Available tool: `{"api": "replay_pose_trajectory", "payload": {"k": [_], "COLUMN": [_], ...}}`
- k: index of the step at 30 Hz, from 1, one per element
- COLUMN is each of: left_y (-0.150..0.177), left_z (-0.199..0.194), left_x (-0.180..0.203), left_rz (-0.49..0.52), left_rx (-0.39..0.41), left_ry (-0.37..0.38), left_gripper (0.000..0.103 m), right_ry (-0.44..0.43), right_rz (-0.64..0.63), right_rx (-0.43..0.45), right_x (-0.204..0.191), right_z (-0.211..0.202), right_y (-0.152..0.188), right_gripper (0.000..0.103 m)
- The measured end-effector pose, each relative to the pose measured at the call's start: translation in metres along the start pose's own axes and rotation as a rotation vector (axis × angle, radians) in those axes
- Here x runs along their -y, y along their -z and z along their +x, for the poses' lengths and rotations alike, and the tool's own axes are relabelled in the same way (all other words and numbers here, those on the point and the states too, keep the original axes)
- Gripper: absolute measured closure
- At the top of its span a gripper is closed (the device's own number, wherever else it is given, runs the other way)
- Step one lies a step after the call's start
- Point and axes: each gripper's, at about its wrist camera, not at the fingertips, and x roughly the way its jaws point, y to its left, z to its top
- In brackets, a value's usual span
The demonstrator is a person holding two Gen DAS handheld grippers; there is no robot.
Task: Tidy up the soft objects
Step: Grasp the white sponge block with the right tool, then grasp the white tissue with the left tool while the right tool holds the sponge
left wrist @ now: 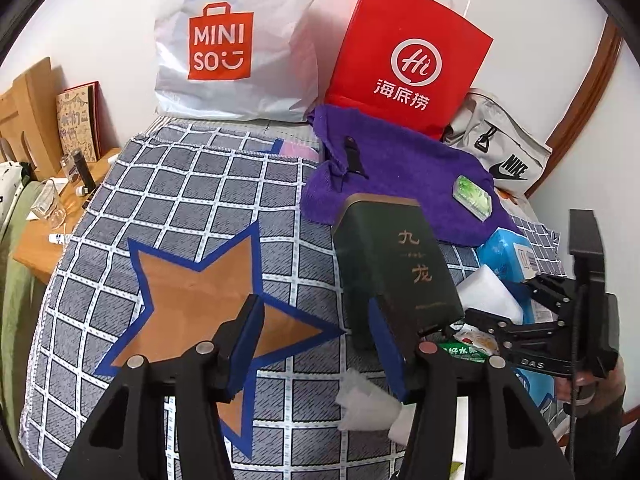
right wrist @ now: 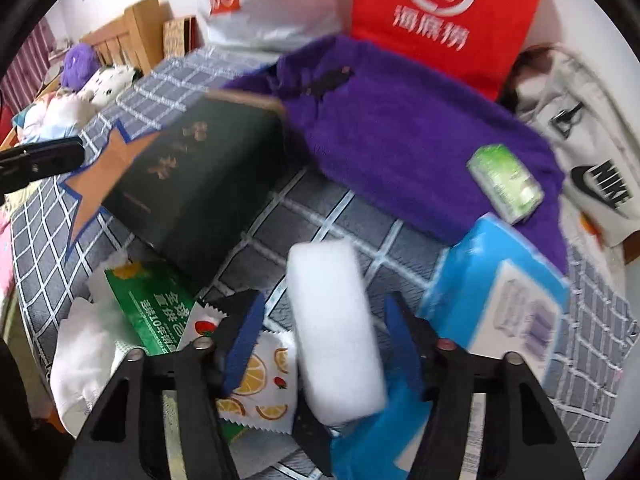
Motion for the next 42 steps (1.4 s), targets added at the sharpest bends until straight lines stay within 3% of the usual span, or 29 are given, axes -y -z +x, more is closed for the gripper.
{"api": "replay_pose_trajectory", "payload": {"k": [1, 2, 14, 24, 30, 35, 42], "left_y": [0.001, 0.003, 0.027, 0.058, 0.074, 0.084, 0.083], "left_z": [0.000, 0.000, -0.003, -0.014, -0.022, -0.018, -0.005], "left_x": [0.000, 0.000, 0.018, 0.027, 0.032, 0.021, 0.013], "left_rz": [-0.001, 0.000, 0.040, 0.046, 0.066, 0.035, -0.005], "left_rx": [0.000, -0.003, -0.048, -0.060, -0.064, -0.069, -0.047], "left_ry": [0.003, 0.008, 0.036, 0.049, 0.037, -0.042, -0.045], "left_gripper": [0.051, 0.051, 0.051, 0.051, 0.051, 0.050, 0.050], "right_ry": [-0.003, -0.021, -0.061, -0.068, -0.073, -0.086, -0.079], "right_rz": [-0.001, 0.008, 0.165, 0.224, 0.239, 0.259, 0.249], "right_rx": [0.004, -0.003, 0.175, 0.260, 0.278, 0.286, 0.266], "right_x": [0.000, 0.000, 0.015, 0.021, 0.019, 0.018, 0.016], "right_z": [0.000, 0.000, -0.057, -0.100, -0.113, -0.116, -0.113], "right_y": [0.001, 0.001, 0.021, 0.067, 0.097, 0.120, 0.142], "right_gripper": [0.068, 0.073, 0.073, 0.073, 0.073, 0.073, 0.073]}}
